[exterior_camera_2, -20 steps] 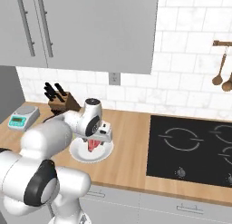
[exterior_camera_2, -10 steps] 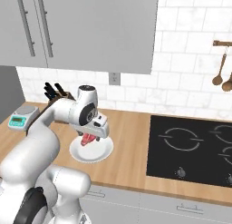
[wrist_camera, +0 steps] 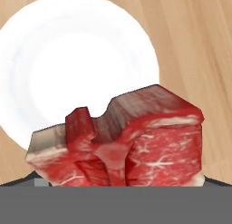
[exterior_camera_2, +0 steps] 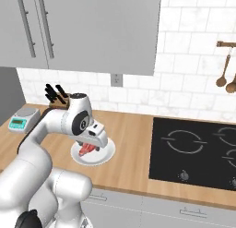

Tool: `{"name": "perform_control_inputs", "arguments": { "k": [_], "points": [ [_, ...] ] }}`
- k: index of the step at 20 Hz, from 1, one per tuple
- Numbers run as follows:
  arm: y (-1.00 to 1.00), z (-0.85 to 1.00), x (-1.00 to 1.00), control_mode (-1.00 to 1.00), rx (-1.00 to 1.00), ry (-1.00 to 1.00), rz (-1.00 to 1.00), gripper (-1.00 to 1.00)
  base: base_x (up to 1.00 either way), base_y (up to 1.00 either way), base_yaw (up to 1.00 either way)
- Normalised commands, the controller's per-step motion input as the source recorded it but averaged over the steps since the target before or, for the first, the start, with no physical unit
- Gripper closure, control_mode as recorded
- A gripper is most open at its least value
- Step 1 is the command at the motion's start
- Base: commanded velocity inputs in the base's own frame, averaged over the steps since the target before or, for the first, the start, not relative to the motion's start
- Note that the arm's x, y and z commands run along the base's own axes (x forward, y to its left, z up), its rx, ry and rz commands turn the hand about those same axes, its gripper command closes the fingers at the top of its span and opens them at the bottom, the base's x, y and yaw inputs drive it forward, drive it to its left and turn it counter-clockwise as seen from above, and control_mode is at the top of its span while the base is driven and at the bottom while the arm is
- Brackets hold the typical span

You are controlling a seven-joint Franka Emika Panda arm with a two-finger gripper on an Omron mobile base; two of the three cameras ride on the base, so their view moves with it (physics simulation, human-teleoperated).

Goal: Pick up the knife from the drawer and place it on the cutting board. Then place the meat from the plate to the cutting board.

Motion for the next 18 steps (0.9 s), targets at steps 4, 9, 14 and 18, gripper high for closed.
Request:
{"name": "perform_control_inputs", "arguments": {
  "k": [4, 9, 14, 18],
  "points": [
    [0.0, 0.0, 0.0, -1.0, 0.0, 0.0, 0.0, 1.0, 0.0, 0.0, 0.0],
    [0.0, 0.0, 0.0, 1.0, 0.0, 0.0, 0.0, 1.0, -0.25, -0.02, -0.01],
    [0.0, 0.0, 0.0, 1.0, 0.0, 0.0, 0.0, 1.0, -0.85, -0.01, -0.3],
    [0.0, 0.0, 0.0, 1.0, 0.0, 0.0, 0.0, 1.0, -0.14, -0.35, -0.49]
  ]
}}
